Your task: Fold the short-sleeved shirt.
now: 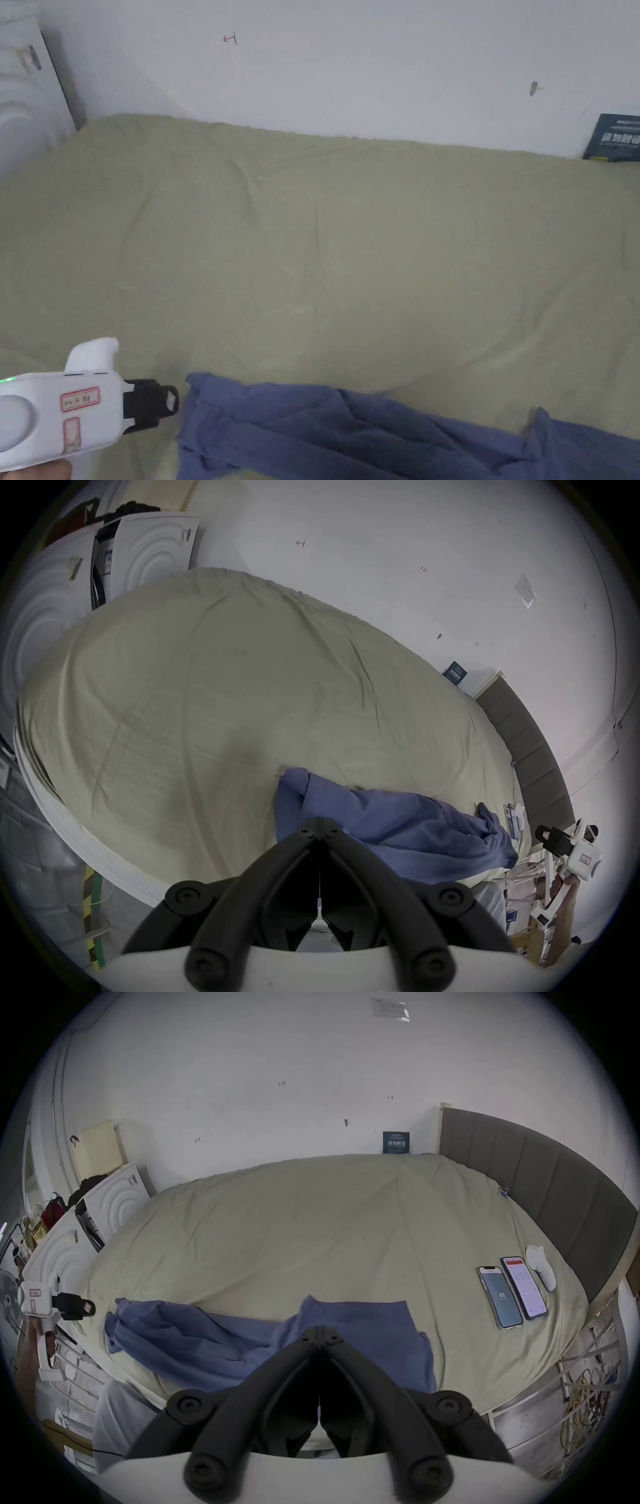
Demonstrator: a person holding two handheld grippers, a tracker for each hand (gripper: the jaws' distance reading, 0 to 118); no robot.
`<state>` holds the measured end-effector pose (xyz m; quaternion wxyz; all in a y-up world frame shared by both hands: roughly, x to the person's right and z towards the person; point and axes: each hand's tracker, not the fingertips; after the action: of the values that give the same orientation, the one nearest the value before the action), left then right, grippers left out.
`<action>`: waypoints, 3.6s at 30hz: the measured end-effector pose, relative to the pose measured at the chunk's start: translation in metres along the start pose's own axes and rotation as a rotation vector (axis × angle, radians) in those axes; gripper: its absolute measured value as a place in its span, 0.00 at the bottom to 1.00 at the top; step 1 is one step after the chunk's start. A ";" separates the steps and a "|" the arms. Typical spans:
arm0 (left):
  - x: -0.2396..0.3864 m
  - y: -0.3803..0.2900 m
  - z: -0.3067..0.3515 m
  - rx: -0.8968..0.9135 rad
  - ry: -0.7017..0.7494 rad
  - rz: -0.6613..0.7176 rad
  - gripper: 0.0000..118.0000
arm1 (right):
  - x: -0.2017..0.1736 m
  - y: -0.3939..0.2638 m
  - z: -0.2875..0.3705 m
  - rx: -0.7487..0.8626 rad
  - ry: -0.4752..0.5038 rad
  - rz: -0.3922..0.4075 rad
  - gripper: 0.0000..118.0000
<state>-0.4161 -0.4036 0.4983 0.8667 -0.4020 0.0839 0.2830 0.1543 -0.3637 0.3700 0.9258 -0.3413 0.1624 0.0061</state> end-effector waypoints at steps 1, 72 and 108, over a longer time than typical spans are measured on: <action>-0.004 0.001 -0.003 0.001 -0.043 -0.008 0.00 | -0.001 0.002 0.003 0.005 0.013 0.000 0.00; 0.223 -0.014 -0.076 -0.194 0.077 -0.421 0.05 | 0.001 -0.036 0.045 0.019 0.111 -0.115 0.00; 0.213 -0.068 -0.196 -0.484 -0.446 -0.049 0.00 | 0.007 -0.043 0.037 -0.052 0.137 -0.196 0.00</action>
<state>-0.1858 -0.4945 0.3329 0.7496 -0.5262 -0.1874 0.3551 0.1775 -0.3738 0.4210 0.8995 -0.3790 0.1911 -0.1036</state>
